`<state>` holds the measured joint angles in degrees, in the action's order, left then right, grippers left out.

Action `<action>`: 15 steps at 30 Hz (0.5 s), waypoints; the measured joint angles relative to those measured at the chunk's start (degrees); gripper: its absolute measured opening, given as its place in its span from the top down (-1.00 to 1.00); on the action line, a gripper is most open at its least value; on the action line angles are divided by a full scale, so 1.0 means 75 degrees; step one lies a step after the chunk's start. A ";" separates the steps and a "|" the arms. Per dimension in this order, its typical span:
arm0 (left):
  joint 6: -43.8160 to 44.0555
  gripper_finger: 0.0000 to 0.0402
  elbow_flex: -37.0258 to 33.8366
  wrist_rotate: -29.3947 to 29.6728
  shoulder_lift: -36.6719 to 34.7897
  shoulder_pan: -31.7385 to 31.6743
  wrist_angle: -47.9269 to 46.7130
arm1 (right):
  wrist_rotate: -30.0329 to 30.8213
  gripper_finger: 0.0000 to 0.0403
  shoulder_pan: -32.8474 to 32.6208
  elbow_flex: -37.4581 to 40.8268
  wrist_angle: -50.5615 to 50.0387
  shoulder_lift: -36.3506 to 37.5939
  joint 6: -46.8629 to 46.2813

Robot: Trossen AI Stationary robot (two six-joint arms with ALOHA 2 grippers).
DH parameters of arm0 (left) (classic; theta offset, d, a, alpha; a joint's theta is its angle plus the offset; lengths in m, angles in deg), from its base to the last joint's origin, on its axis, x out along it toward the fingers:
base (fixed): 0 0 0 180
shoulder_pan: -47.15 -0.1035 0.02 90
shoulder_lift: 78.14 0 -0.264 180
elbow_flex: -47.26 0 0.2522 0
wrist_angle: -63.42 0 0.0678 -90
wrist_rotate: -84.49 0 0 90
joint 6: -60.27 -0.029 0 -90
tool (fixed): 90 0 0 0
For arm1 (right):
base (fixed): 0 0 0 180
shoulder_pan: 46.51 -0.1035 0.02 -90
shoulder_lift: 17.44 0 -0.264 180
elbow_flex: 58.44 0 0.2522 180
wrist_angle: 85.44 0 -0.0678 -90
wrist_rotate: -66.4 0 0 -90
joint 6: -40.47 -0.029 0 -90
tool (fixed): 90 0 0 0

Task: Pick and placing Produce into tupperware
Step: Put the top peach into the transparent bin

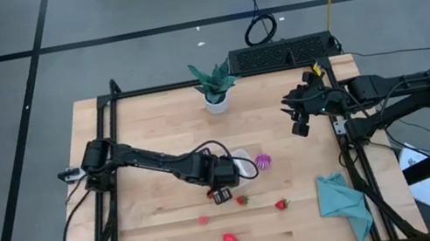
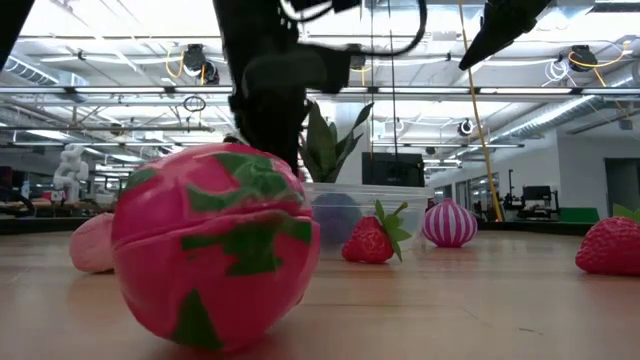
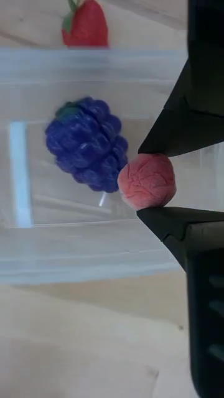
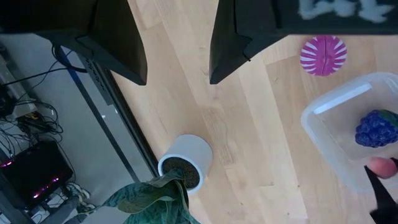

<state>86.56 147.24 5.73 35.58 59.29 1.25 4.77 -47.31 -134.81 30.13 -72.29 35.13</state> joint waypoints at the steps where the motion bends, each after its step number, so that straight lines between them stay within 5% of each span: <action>1: 0.0008 0.40 -0.0069 -0.0052 0.0006 -0.0022 0.0029 | 0.0003 0.18 0.0000 0.0000 0.0000 0.0000 0.0000; 15: 0.0069 0.40 -0.0105 -0.0104 0.0002 -0.0054 0.0126 | -0.0006 0.18 0.0000 0.0000 -0.0004 0.0000 -0.0077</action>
<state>87.07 146.45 4.94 35.60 58.88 2.19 4.72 -47.31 -134.81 30.10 -72.29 34.55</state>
